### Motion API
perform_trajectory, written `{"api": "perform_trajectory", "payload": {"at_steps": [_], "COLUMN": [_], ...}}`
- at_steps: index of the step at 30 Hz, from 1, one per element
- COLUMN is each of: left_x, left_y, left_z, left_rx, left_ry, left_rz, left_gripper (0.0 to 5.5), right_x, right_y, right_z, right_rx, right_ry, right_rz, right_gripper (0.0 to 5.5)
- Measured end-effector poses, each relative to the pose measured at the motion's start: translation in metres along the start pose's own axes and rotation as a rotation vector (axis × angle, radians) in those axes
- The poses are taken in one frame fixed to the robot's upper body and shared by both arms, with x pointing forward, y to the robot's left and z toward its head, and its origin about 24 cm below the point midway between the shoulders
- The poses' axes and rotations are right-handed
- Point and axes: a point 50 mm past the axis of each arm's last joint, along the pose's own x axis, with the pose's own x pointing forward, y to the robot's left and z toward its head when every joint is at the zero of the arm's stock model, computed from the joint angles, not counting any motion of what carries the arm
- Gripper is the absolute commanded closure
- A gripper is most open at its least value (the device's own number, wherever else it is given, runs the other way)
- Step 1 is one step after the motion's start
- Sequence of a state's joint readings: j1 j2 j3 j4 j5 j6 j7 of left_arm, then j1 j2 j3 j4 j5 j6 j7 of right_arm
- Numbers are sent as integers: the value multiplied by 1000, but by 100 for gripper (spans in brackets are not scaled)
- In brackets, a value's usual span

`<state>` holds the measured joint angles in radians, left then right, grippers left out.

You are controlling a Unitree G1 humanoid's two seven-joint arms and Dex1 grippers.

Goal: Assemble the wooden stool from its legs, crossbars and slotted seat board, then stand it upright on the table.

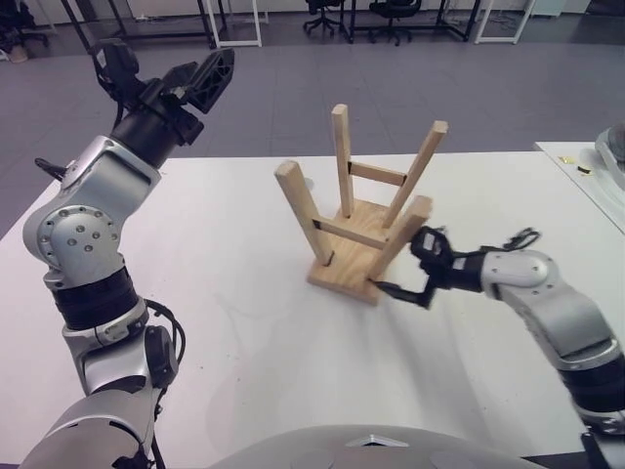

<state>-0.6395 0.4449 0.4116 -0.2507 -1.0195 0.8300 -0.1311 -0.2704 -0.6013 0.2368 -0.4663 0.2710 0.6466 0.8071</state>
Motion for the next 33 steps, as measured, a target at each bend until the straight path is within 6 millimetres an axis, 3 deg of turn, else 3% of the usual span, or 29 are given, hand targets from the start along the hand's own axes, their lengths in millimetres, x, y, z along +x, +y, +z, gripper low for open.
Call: {"api": "perform_trajectory", "payload": {"at_steps": [3,5,6,10,12,16,18,19,21,24,28,33], "left_x": [-2,-2,-2,-5,-12,-37,-58,-67,-83,-102,-110,-111], "left_y": [1,1,1,0,0,15,27,30,29,21,15,10], "left_z": [-1,-1,-1,-4,-10,-25,-34,-41,-59,-74,-87,-96], "left_rx": [-4,-5,-5,7,37,115,154,145,132,147,197,204], "left_ry": [-6,-7,-6,-1,39,193,300,359,472,625,742,776], "left_rz": [15,17,16,16,0,-27,-32,-65,-136,-264,-350,-377], "left_gripper": [99,99,99,99,99,99,99,99,99,99,99,99], "right_x": [34,46,45,9,-10,-43,-55,-57,-55,-44,-30,-23], "right_y": [17,30,27,-27,-32,-20,-37,-56,-92,-112,-106,-76], "right_z": [35,40,36,-4,-20,-59,-76,-80,-66,-51,-52,-28], "right_rx": [-3,71,99,227,241,322,375,365,311,273,283,219], "right_ry": [-178,-207,-191,-73,-24,142,194,196,138,75,78,15], "right_rz": [111,198,187,-70,10,238,187,82,-75,-77,37,362], "right_gripper": [10,10,10,10,10,10,10,10,10,10,10,10]}}
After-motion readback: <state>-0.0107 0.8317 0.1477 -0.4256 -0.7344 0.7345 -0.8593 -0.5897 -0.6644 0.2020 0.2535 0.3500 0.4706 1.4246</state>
